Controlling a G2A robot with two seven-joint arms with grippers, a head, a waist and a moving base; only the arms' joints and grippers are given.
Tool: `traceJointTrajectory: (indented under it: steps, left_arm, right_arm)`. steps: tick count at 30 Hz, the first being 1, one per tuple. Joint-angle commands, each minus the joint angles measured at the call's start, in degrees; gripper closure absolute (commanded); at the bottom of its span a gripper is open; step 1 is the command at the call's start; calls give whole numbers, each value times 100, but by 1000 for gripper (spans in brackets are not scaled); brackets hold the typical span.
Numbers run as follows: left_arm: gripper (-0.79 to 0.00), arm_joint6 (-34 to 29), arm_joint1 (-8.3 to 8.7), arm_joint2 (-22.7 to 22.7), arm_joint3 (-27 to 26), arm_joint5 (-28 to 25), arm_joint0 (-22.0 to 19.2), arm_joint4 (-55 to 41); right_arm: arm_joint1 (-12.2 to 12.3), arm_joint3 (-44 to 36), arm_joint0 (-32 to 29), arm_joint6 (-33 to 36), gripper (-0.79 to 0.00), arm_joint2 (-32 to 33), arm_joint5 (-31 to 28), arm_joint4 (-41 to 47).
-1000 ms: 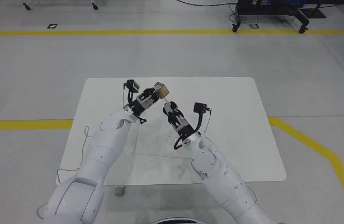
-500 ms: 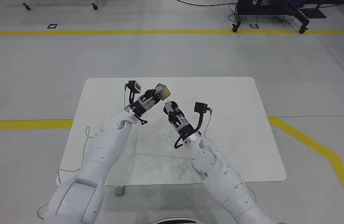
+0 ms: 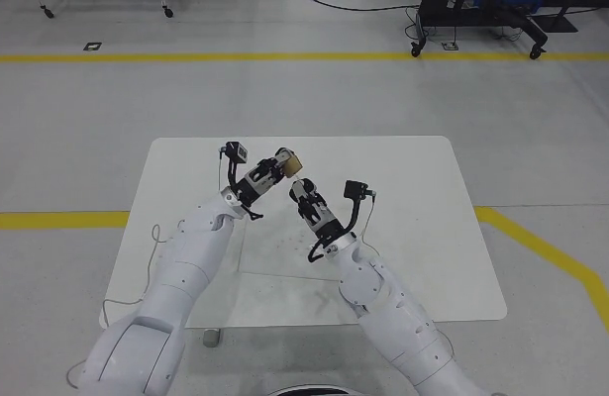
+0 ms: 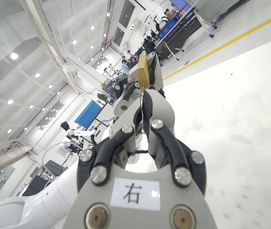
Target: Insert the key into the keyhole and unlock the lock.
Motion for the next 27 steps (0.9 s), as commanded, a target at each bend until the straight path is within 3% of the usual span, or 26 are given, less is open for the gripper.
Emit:
traceJointTrajectory:
  steps: [1,27]
  left_arm:
    - [0,26,0,14,-32,-9,3,45]
    - [0,121,65,23,-351,34,160,272]
  right_arm:
    - [-3,8,8,-12,0,-9,15,-5]
    - [-30,85,58,-219,0,-83,176,-146]
